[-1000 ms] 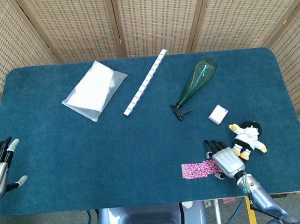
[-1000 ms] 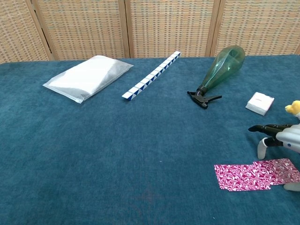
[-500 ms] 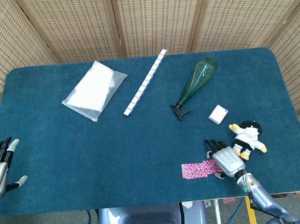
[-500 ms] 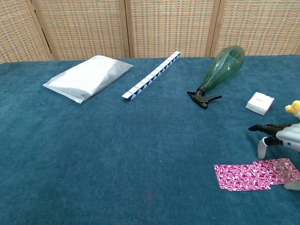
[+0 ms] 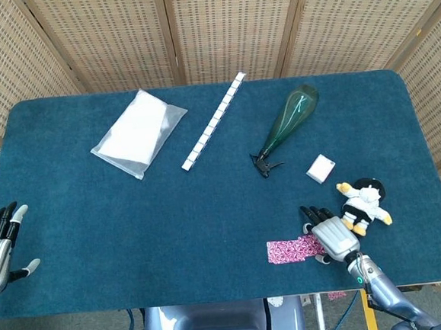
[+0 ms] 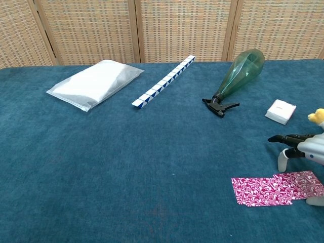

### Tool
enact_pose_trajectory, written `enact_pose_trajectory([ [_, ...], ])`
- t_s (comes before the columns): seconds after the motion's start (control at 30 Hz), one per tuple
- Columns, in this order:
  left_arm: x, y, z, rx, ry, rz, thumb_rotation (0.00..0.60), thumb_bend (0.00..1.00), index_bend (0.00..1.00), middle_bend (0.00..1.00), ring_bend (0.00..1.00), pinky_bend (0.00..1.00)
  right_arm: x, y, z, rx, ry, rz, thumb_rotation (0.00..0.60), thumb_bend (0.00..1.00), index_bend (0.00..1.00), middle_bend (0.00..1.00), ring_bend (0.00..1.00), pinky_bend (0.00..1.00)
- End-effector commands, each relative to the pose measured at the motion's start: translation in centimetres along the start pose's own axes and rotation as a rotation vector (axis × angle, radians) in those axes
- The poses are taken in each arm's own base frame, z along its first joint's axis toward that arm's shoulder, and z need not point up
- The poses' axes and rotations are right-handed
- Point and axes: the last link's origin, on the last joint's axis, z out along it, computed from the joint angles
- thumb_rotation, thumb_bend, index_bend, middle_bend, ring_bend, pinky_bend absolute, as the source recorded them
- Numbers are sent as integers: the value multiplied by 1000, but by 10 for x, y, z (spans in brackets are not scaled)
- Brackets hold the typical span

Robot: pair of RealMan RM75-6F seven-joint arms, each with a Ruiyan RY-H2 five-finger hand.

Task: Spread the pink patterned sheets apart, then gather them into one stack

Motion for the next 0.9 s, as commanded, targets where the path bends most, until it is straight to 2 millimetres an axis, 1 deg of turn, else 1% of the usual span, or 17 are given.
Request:
enact_pose_trajectory([
  [0.03,0,0,0,0,0,0,600,17,0,0,0,0,0,0,0,0,0,2,600,797,688,0,0,119],
  [0.13,0,0,0,0,1,0,600,16,0,0,0,0,-1,0,0,1,-1,1,600,801,713,0,0,119],
  [0.23,0,0,0,0,1,0,600,16,0,0,0,0,-1,0,0,1,0,2,600,813,714,0,0,119],
  [0.3,0,0,0,0,1,0,600,16,0,0,0,0,-1,0,-1,2,0,3,600,849,715,0,0,119],
  [0.4,0,0,0,0,1,0,600,17,0,0,0,0,-1,0,-1,4,1,4,600,935,726,0,0,119],
  [0.47,0,0,0,0,1,0,600,16,0,0,0,0,0,-1,-2,10,5,4,600,954,729,0,0,119],
  [0.9,0,0,0,0,1,1,600,16,0,0,0,0,4,-2,-4,15,20,10,600,952,729,0,0,119],
])
